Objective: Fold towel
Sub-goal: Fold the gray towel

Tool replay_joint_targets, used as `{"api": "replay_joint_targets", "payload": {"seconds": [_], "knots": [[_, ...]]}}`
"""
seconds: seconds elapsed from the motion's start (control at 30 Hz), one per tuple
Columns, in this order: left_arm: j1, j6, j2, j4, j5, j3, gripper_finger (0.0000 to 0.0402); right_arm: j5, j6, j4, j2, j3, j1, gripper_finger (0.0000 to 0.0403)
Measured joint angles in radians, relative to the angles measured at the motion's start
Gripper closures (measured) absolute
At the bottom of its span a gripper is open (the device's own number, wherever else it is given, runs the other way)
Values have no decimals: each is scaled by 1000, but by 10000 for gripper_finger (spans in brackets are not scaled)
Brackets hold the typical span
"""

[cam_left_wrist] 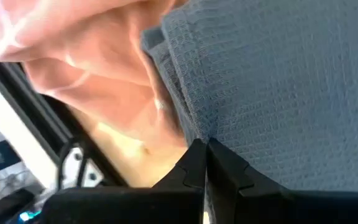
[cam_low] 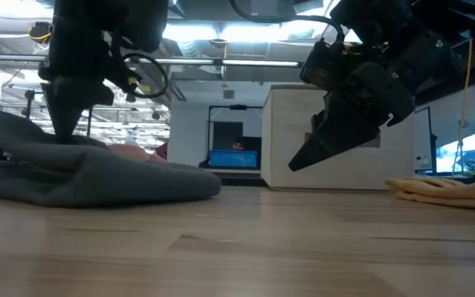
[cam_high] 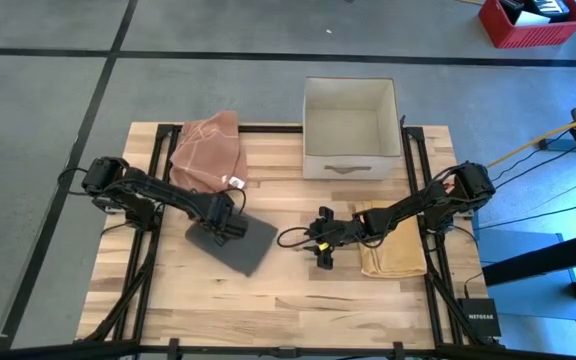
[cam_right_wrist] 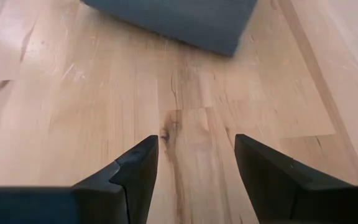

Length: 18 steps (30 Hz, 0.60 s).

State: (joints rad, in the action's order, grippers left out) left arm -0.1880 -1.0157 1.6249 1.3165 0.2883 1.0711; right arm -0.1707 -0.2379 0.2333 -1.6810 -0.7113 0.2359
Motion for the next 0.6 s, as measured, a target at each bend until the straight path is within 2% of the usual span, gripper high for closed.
{"api": "replay_joint_targets", "payload": {"seconds": [0.4, 0.6], "knots": [[-2, 24, 0, -24, -5, -98, 400, 1, 0, 0, 0, 0, 0, 187], [-2, 88, 0, -84, 37, -105, 368, 1, 0, 0, 0, 0, 0, 187]]}}
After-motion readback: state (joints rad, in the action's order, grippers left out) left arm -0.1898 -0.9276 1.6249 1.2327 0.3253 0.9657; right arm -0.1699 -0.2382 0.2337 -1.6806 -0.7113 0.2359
